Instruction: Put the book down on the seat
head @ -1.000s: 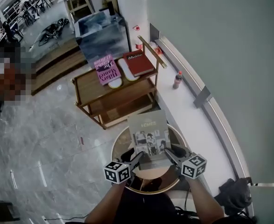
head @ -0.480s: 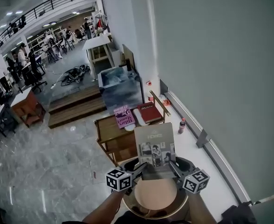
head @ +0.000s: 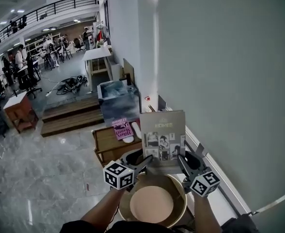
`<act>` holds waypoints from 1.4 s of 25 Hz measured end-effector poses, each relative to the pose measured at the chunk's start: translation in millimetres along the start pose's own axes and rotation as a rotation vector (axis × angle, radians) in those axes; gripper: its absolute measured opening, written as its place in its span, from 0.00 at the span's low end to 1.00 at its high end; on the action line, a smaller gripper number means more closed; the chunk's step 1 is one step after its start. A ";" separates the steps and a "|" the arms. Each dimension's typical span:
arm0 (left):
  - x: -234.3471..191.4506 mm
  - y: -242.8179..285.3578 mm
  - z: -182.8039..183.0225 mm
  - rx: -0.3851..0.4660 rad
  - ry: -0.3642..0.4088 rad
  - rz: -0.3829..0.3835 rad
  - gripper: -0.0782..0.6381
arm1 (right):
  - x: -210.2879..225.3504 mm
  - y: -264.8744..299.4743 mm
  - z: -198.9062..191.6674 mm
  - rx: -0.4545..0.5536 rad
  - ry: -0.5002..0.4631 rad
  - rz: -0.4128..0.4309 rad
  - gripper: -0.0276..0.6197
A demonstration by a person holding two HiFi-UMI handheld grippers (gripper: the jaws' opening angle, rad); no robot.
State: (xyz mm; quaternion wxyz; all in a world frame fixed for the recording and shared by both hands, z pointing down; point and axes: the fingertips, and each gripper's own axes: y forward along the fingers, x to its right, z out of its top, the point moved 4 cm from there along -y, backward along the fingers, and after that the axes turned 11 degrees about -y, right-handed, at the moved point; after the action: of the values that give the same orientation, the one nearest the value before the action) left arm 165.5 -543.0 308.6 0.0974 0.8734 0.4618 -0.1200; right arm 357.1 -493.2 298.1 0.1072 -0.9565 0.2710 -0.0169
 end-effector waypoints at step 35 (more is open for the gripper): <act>-98.2 -262.4 67.1 0.045 0.075 -0.062 0.40 | -272.7 109.3 54.4 0.139 -0.133 0.027 0.23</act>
State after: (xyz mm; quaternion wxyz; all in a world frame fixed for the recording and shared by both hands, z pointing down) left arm -113.9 -493.3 258.6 0.0564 0.8644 0.4894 -0.1004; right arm 73.3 -430.9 228.6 0.1910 -0.9421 0.2742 0.0292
